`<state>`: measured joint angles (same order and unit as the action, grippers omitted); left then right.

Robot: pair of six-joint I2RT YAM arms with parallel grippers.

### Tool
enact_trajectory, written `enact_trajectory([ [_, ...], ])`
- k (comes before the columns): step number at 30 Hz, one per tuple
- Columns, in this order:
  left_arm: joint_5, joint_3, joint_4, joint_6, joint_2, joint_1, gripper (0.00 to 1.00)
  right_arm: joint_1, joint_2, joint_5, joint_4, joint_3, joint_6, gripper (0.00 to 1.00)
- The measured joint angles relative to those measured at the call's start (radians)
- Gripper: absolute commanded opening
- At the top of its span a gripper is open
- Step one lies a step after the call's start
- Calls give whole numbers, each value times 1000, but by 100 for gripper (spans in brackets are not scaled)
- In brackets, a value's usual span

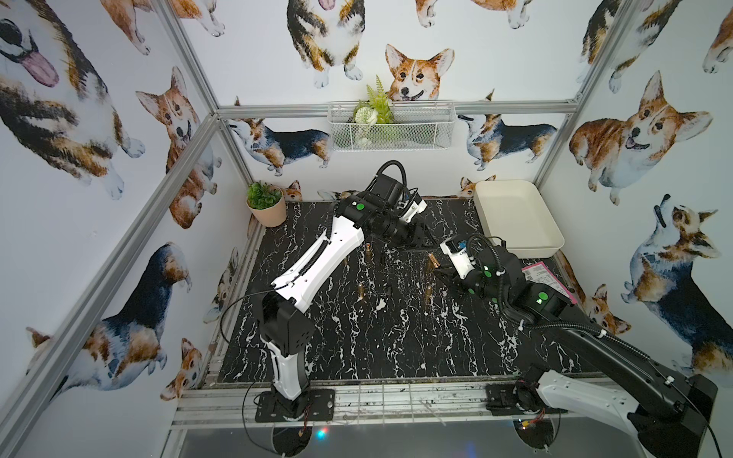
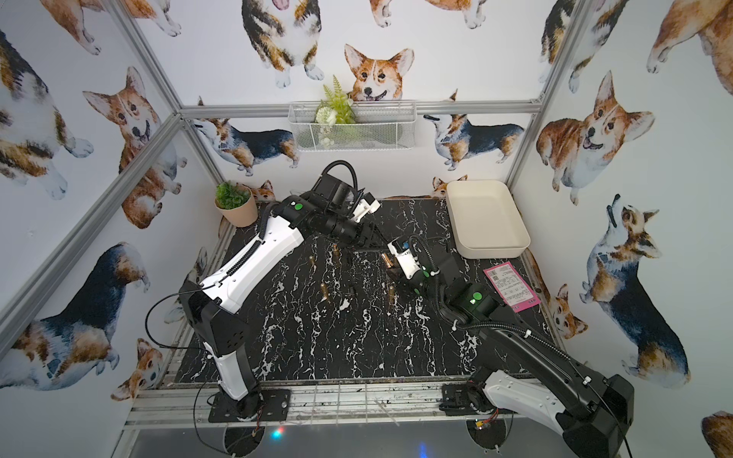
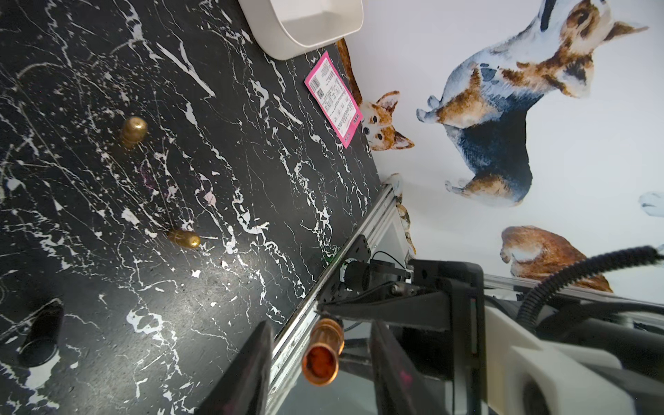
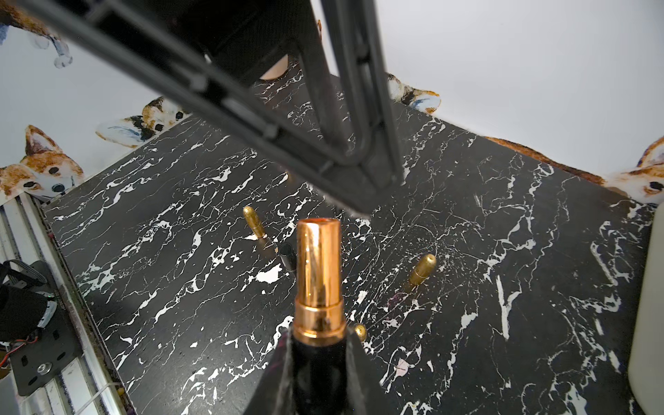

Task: Open the lipstick cap
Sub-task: Place the lipstick at the center of the board.

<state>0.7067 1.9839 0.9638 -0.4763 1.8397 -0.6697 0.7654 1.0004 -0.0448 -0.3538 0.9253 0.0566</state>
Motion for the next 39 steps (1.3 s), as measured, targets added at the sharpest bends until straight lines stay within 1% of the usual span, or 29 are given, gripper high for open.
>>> enact_trajectory([
  [2, 2, -2, 4, 2, 0, -8, 46, 0, 7, 0, 1, 3, -4, 0],
  [4, 2, -8, 8, 3, 0, -10, 42, 0, 11, 1, 6, 5, -6, 0],
  [15, 5, -20, 22, 10, 3, -17, 36, 0, 26, 16, 13, 17, -24, 0],
  [19, 5, -20, 23, 13, 8, -17, 31, 0, 34, 16, 13, 18, -27, 0],
  [21, 4, -20, 25, 14, 10, -17, 27, 0, 36, 16, 13, 18, -27, 0],
  [24, 1, -19, 27, 17, 15, -16, 23, 0, 37, 16, 13, 19, -27, 0],
  [32, 5, 6, 44, 21, 31, -16, 21, 0, 37, 19, 11, 24, -28, 1],
  [39, 11, 18, 51, 21, 37, -16, 17, 0, 37, 22, 10, 24, -28, 6],
])
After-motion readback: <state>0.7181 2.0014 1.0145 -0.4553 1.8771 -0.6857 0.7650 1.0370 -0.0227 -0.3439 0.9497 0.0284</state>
